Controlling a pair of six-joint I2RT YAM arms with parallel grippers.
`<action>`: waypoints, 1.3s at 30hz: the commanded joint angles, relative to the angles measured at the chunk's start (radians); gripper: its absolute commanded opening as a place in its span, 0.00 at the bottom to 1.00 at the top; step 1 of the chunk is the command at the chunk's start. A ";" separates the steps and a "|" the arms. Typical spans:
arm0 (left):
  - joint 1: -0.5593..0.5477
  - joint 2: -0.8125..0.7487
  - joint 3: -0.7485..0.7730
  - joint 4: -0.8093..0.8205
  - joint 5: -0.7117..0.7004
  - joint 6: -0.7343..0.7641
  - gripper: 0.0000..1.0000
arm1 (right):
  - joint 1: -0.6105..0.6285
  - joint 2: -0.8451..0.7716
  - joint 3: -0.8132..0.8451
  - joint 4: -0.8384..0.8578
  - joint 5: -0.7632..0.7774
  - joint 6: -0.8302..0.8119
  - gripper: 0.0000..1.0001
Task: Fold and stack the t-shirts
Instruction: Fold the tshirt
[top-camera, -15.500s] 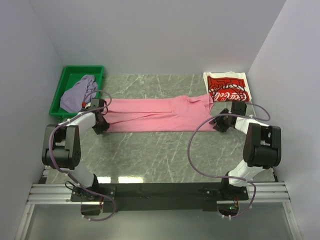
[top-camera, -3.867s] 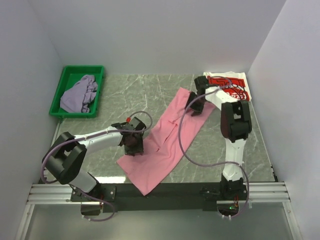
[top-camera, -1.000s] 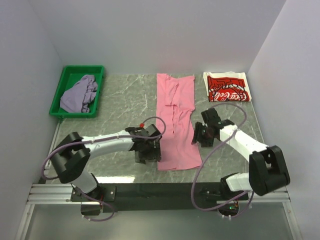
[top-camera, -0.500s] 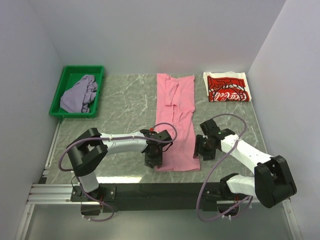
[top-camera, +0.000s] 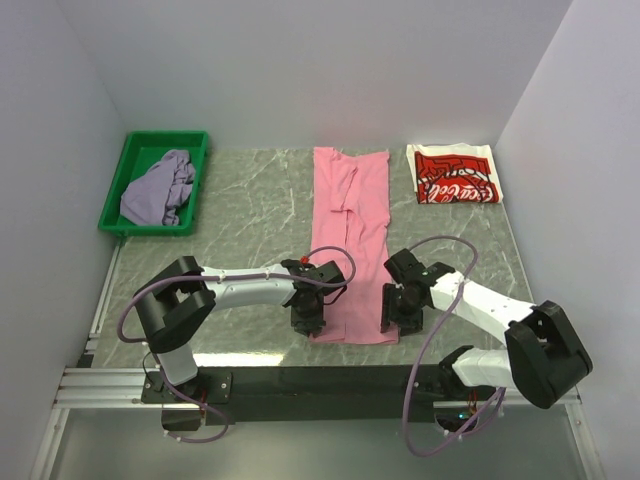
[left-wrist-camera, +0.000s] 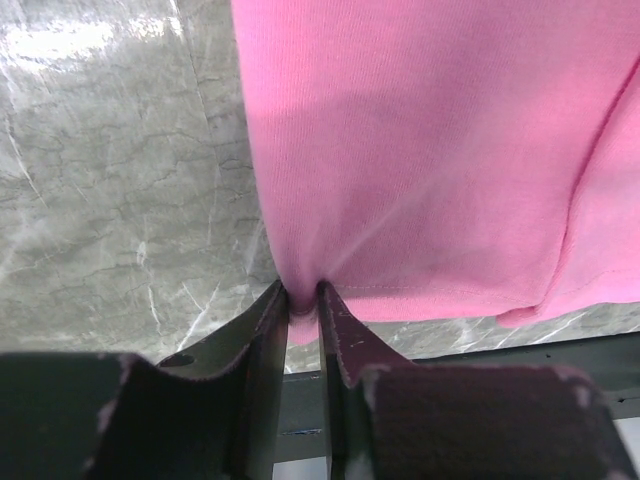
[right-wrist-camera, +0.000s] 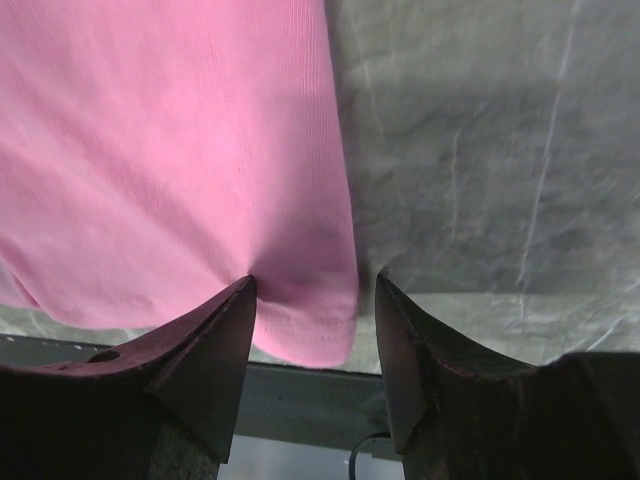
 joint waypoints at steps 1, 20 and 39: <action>-0.008 -0.007 0.007 -0.023 -0.020 0.008 0.23 | 0.016 -0.033 -0.009 -0.060 0.006 0.036 0.57; -0.034 -0.127 -0.033 -0.118 -0.010 0.031 0.03 | 0.070 -0.140 -0.002 -0.195 -0.041 0.018 0.00; 0.160 -0.260 0.022 -0.151 0.033 0.142 0.05 | 0.006 -0.089 0.247 -0.287 -0.035 -0.077 0.00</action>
